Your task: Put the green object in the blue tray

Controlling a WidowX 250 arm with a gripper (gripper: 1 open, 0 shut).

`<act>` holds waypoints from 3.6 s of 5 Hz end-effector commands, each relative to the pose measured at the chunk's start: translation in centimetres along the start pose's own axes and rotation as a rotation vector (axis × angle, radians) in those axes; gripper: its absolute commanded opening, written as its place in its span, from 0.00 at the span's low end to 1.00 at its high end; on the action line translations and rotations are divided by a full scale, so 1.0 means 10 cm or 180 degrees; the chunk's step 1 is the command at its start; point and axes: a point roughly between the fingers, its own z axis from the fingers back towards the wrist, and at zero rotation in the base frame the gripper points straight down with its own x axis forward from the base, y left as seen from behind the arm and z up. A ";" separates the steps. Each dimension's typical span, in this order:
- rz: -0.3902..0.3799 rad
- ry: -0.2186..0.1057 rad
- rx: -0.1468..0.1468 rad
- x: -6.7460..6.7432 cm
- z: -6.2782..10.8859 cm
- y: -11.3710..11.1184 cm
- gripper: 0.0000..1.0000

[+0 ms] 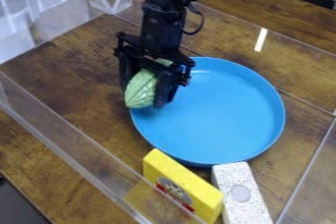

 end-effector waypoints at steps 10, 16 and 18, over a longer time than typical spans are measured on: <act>0.0111 -0.0446 0.0068 0.26 0.43 -0.73 0.00; 0.0293 -0.0412 0.0122 0.20 0.52 -0.76 0.00; 0.0308 -0.0456 0.0159 0.10 0.55 -0.73 0.00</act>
